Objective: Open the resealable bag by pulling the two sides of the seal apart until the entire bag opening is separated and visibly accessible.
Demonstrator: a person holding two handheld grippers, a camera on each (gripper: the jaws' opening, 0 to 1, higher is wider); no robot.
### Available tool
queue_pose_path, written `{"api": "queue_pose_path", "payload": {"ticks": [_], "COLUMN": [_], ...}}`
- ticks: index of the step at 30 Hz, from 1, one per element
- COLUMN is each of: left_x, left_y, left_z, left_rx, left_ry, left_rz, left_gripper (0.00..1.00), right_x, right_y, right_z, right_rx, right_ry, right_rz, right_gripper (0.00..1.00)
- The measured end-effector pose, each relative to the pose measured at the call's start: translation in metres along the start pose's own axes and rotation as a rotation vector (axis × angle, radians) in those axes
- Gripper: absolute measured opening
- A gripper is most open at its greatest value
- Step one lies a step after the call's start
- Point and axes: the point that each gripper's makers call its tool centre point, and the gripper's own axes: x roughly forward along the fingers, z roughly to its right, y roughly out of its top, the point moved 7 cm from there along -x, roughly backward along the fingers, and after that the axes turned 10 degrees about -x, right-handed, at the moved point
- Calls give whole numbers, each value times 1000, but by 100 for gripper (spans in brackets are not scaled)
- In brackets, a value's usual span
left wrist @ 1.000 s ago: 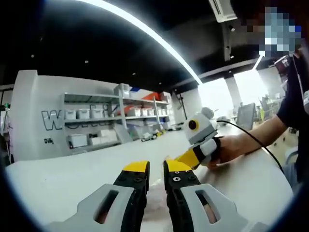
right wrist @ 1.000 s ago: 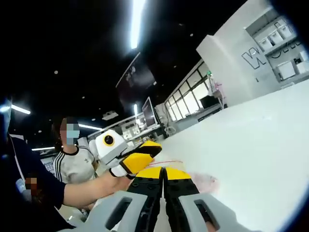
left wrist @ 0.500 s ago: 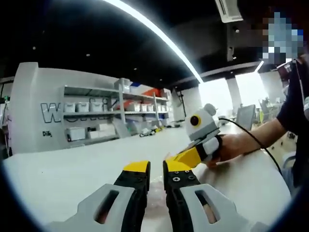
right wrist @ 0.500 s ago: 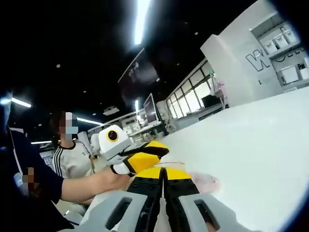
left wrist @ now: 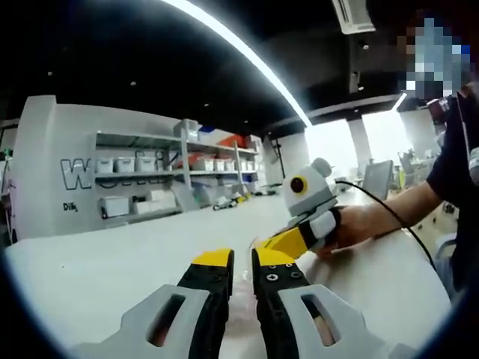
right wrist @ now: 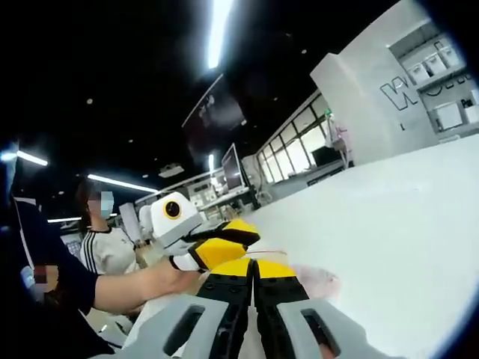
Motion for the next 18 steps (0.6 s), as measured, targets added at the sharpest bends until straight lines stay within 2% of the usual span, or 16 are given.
{"api": "queue_pose_path", "payload": {"ticks": [18], "left_x": [0], "left_y": [-7], "left_z": [-3], "left_rx": [-108], "left_ry": [-13], "left_rz": [-30], "left_gripper": [8], "right_x": [0], "right_y": [1], "right_z": [-2], "right_rx": [-63], "right_ry": [-9], "right_rz": [-12], "right_gripper": [0]}}
